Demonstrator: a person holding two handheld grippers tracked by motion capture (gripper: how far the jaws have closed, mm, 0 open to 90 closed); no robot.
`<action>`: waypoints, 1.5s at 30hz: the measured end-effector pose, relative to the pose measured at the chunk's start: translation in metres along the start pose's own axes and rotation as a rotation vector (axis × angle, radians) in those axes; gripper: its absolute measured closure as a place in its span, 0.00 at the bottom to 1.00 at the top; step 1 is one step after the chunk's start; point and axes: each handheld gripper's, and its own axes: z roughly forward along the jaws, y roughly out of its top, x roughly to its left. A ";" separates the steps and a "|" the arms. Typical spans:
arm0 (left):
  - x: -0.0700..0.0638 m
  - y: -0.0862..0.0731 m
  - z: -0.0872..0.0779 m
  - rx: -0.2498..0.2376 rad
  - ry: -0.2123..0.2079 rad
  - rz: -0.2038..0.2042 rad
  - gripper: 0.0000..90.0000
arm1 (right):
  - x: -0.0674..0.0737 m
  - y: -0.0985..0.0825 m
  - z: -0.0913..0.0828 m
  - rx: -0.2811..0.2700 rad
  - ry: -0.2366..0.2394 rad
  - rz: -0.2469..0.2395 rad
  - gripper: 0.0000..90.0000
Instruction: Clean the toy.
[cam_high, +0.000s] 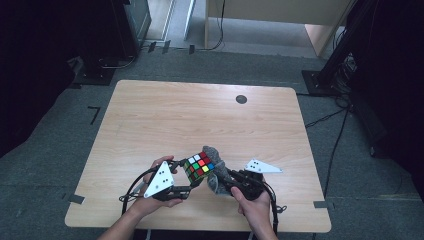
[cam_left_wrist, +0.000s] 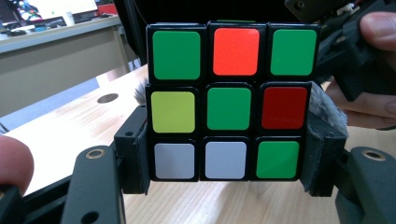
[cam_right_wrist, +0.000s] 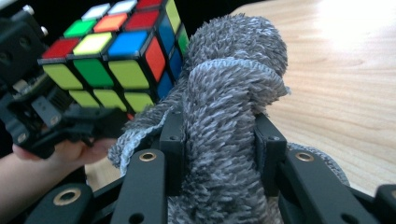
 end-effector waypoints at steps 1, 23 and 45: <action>0.001 0.000 0.000 -0.002 0.008 -0.006 0.38 | -0.001 0.001 -0.001 0.004 -0.013 0.002 0.71; 0.022 -0.017 0.018 0.162 0.098 -0.148 0.38 | -0.030 0.003 -0.022 0.012 -0.345 -0.090 0.69; 0.044 -0.042 0.062 0.464 0.272 -0.290 0.37 | -0.069 -0.005 -0.027 0.125 -0.537 -0.116 0.68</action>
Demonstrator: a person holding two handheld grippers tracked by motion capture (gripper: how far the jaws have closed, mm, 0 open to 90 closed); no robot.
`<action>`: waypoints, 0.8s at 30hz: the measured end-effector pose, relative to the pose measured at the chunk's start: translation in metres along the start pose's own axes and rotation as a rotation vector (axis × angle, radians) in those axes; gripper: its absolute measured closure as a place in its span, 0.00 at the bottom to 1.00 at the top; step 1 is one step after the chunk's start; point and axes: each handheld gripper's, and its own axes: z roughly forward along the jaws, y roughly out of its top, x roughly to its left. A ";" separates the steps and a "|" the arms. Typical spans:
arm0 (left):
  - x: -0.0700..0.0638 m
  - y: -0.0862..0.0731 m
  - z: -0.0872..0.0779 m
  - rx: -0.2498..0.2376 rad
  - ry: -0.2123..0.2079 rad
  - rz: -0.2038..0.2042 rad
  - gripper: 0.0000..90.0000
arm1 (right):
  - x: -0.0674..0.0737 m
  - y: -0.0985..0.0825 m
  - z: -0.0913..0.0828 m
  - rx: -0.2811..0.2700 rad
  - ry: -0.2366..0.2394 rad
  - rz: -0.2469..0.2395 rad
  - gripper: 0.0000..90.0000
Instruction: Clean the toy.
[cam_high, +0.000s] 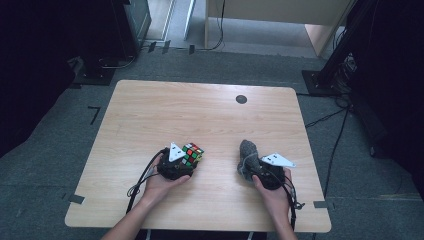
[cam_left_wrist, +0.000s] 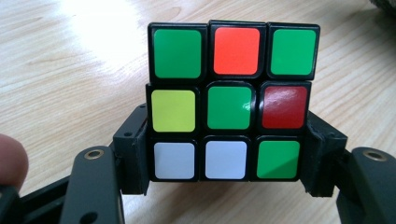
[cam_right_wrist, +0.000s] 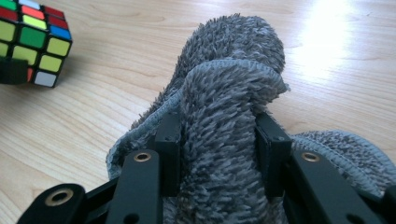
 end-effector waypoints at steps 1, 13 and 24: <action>0.000 0.000 0.000 -0.001 0.003 0.003 0.37 | 0.001 0.000 0.000 0.002 0.002 -0.003 0.68; -0.003 0.003 0.007 -0.034 0.031 0.006 0.37 | 0.004 -0.002 0.003 0.014 0.013 -0.019 0.68; -0.007 0.011 0.019 -0.028 0.057 0.000 0.37 | 0.008 -0.003 0.006 0.023 0.019 -0.032 0.68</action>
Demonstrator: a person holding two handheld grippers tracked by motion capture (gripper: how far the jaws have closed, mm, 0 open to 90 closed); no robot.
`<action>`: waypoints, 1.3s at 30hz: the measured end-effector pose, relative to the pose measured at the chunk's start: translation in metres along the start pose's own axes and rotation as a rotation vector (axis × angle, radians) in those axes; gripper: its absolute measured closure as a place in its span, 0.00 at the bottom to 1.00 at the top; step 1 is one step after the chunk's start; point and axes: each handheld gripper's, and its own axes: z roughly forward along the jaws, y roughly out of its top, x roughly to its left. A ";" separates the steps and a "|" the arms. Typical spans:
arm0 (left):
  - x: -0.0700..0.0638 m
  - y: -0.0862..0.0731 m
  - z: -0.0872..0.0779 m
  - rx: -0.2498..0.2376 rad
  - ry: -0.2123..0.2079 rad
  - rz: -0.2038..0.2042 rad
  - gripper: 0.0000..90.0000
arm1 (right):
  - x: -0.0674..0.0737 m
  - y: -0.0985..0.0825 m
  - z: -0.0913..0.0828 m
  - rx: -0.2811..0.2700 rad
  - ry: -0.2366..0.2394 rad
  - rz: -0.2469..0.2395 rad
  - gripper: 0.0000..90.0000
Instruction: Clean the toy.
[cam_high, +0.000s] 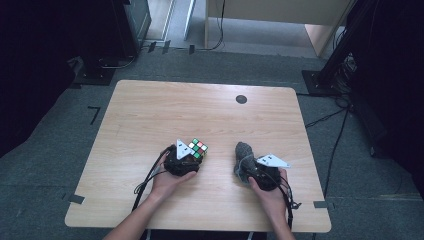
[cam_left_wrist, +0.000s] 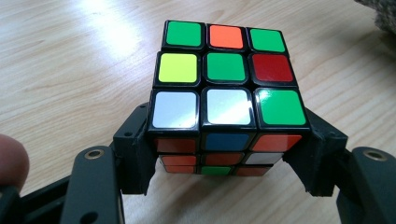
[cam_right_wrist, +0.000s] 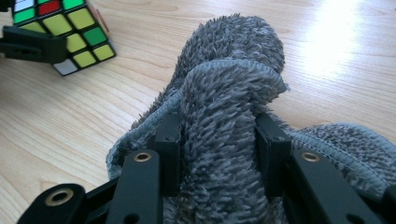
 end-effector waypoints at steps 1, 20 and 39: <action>0.000 0.001 0.001 -0.001 0.008 -0.010 0.37 | 0.001 0.000 0.000 -0.001 -0.002 -0.002 0.68; 0.012 0.005 -0.019 -0.053 -0.091 -0.085 0.15 | 0.009 -0.008 0.016 0.005 -0.073 -0.070 0.61; 0.062 -0.024 -0.098 -0.094 -0.126 -0.138 0.12 | -0.012 0.016 -0.023 -0.021 -0.057 0.055 0.00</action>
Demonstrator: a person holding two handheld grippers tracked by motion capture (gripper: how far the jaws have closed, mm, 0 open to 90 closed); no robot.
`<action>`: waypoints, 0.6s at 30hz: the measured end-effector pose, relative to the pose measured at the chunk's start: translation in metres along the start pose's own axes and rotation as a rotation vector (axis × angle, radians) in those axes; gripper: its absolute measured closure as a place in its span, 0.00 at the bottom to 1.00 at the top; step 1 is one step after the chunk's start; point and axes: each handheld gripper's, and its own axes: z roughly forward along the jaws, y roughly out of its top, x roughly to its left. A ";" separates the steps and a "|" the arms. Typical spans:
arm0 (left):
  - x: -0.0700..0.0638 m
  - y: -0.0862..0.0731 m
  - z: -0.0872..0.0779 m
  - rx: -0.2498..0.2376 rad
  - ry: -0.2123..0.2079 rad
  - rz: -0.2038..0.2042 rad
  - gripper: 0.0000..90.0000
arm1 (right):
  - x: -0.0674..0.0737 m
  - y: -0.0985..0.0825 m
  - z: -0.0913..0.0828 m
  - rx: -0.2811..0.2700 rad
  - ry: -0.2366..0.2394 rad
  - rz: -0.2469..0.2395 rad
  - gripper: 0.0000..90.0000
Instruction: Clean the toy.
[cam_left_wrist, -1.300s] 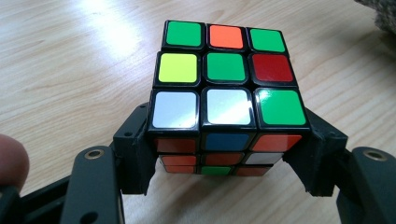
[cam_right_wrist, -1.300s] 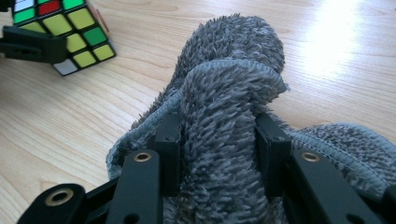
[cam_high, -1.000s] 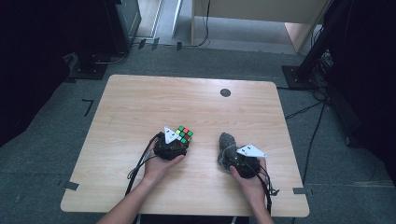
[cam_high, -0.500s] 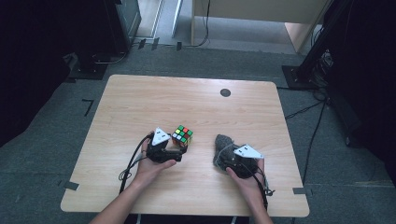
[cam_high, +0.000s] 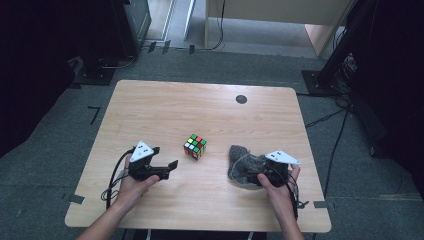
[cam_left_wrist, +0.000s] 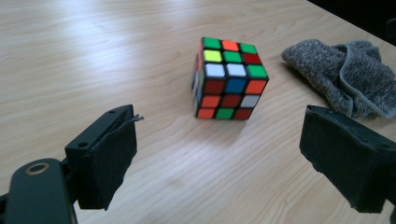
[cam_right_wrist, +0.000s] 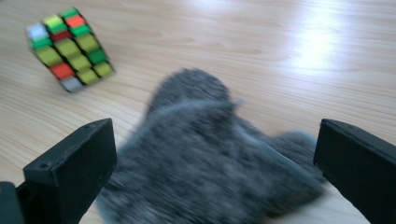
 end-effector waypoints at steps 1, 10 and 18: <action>0.002 -0.002 -0.003 -0.002 0.001 -0.001 0.13 | -0.005 -0.001 -0.004 -0.001 -0.006 0.006 0.00; 0.025 -0.030 -0.040 -0.036 0.089 -0.010 0.12 | -0.033 -0.026 -0.031 0.013 -0.046 0.012 0.00; 0.048 -0.058 -0.064 -0.026 0.151 -0.083 0.13 | -0.062 -0.051 -0.053 0.046 -0.101 0.042 0.00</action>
